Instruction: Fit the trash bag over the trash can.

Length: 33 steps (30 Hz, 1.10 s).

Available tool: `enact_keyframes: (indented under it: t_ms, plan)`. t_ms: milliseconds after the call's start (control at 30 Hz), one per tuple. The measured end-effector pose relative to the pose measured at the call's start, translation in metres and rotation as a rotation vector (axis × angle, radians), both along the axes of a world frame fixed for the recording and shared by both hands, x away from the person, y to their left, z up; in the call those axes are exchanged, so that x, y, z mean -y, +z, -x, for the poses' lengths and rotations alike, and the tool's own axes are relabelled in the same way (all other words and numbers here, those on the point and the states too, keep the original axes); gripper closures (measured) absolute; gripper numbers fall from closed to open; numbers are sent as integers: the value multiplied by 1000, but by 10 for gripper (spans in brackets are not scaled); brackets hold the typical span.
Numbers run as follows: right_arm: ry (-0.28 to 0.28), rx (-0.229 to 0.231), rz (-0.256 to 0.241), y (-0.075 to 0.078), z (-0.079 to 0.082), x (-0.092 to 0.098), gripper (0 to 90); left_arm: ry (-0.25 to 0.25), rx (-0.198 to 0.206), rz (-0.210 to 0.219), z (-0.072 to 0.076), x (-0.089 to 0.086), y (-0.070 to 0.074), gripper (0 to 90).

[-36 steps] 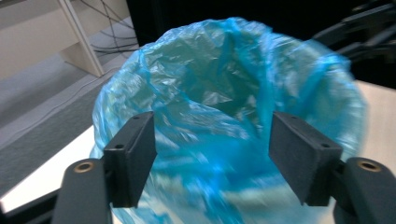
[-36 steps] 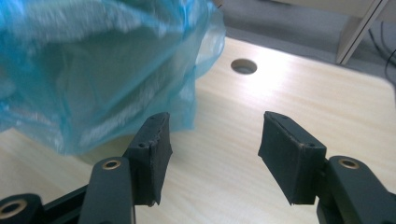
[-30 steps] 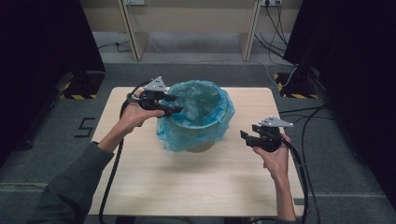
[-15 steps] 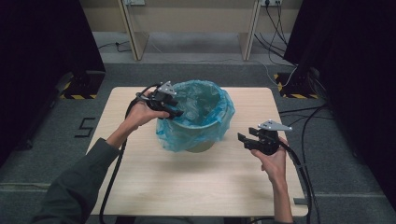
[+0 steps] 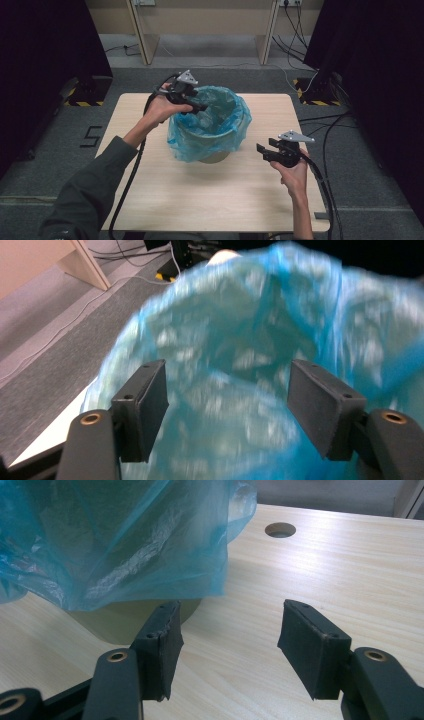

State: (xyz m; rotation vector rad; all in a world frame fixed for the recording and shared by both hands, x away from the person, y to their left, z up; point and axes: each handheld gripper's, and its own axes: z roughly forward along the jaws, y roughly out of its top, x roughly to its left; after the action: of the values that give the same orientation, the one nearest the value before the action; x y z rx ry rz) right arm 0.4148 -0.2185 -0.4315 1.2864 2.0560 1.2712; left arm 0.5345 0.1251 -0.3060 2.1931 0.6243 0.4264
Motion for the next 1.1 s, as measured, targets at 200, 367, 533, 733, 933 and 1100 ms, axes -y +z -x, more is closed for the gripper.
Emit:
enact_keyframes:
  t_ms: [200,367,533,733,933,1100]
  plan:
    - [-4,-8,0,-2,0,3,417,-7,-2,25,-9,26,-1,311]
    - [-1,-11,6,-3,0,4,416,-18,-22,31,-16,42,-6,313]
    - [-2,-12,2,-4,0,5,416,-17,-21,33,-22,55,-9,312]
    - [1,-18,-1,-5,0,5,414,-6,-82,-5,-33,64,-27,314]
    - [0,-17,-5,-5,0,7,414,19,-124,-34,-42,67,-42,307]
    - [-1,-18,-4,-7,0,8,413,10,-147,-38,-44,65,-51,305]
